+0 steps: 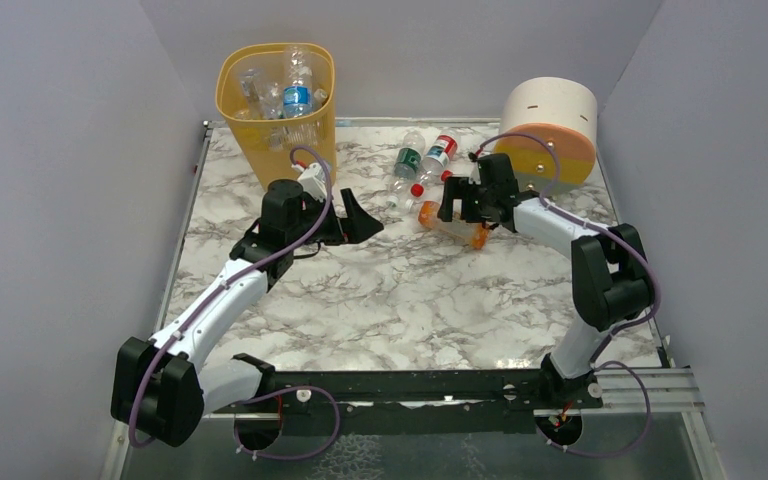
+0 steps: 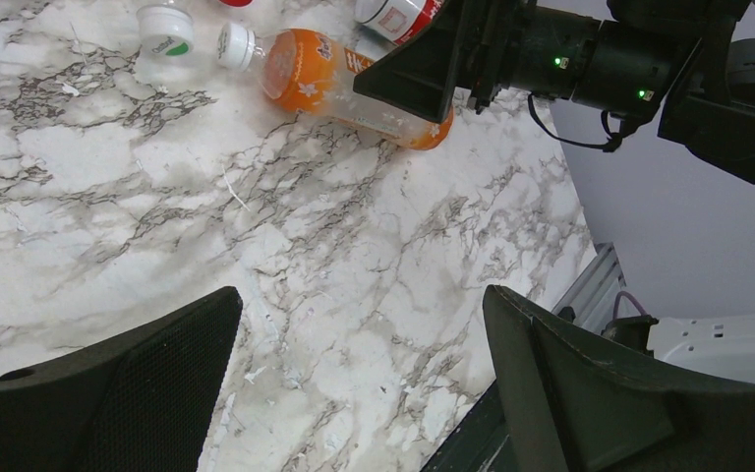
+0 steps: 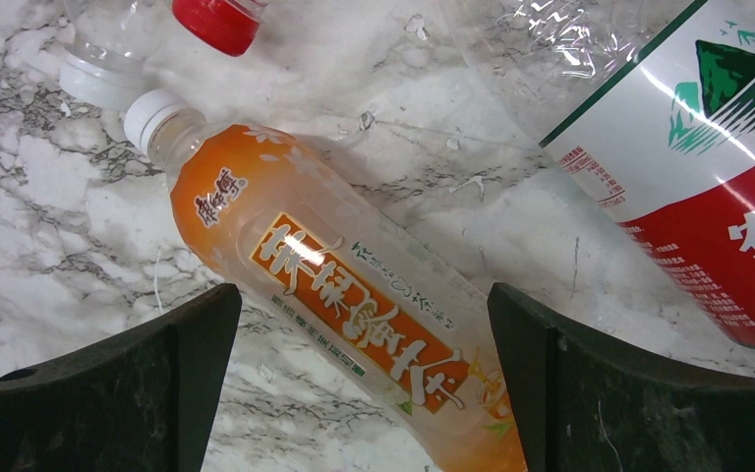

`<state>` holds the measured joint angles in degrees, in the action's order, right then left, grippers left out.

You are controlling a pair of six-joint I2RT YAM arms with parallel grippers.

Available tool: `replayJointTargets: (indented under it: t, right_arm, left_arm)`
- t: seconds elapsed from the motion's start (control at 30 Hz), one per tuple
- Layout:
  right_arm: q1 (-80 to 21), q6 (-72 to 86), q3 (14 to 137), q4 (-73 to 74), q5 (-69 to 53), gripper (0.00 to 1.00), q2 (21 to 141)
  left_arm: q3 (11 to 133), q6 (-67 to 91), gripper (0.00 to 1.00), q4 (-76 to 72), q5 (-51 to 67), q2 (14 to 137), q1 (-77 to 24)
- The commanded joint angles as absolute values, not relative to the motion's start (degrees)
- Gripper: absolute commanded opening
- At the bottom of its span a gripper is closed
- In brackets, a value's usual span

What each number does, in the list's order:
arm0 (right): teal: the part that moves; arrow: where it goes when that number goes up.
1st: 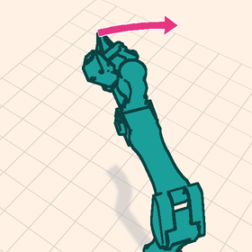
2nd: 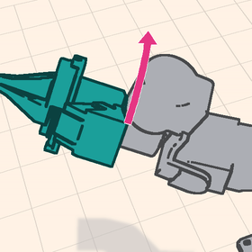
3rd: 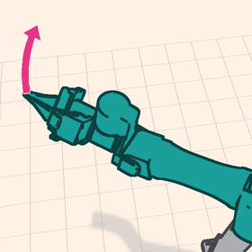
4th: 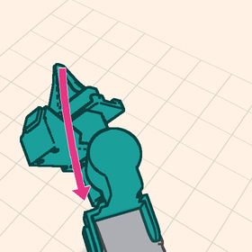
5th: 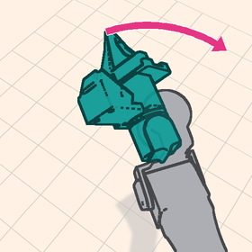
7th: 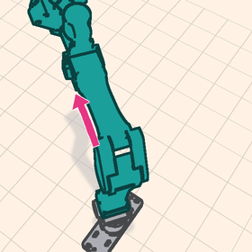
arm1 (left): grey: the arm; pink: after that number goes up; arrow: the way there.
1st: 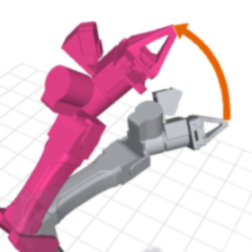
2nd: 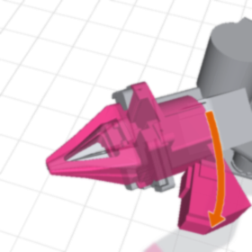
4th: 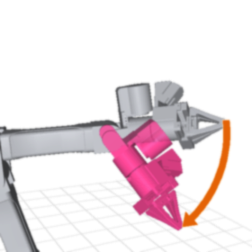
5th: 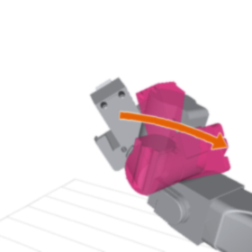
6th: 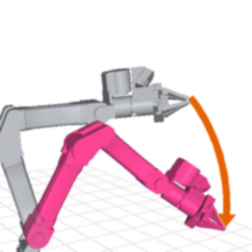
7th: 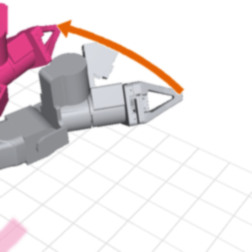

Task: Put the plastic bottles in the bin
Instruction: Pick up the plastic bottle at the center of the board.

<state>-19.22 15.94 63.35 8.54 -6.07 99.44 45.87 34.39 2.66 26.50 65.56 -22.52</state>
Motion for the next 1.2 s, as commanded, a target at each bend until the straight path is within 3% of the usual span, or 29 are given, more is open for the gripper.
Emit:
replayJointTargets:
  t: [0.0, 0.47, 0.9, 1.17]
  right_arm:
    - [-19.6, 14.9, 60.5, 3.5, -7.6, 1.0, 95.6]
    - [-20.7, 18.6, 52.0, 5.8, -15.3, 1.0, 86.0]
    - [-24.3, 15.9, 52.4, 7.8, -10.4, 1.0, 86.4]
    - [-25.2, 17.1, 53.8, 7.4, -16.1, 1.0, 85.8]
  left_arm:
    - [44.4, 35.3, 0.99, 0.9, 25.3, 63.2, -24.3]
    - [41.1, 36.1, 0.99, -0.5, 25.0, 61.7, -26.0]
    - [42.2, 35.9, 0.99, 1.7, 24.1, 61.2, -26.5]
    - [41.8, 36.1, 0.99, 2.0, 23.5, 61.3, -27.0]
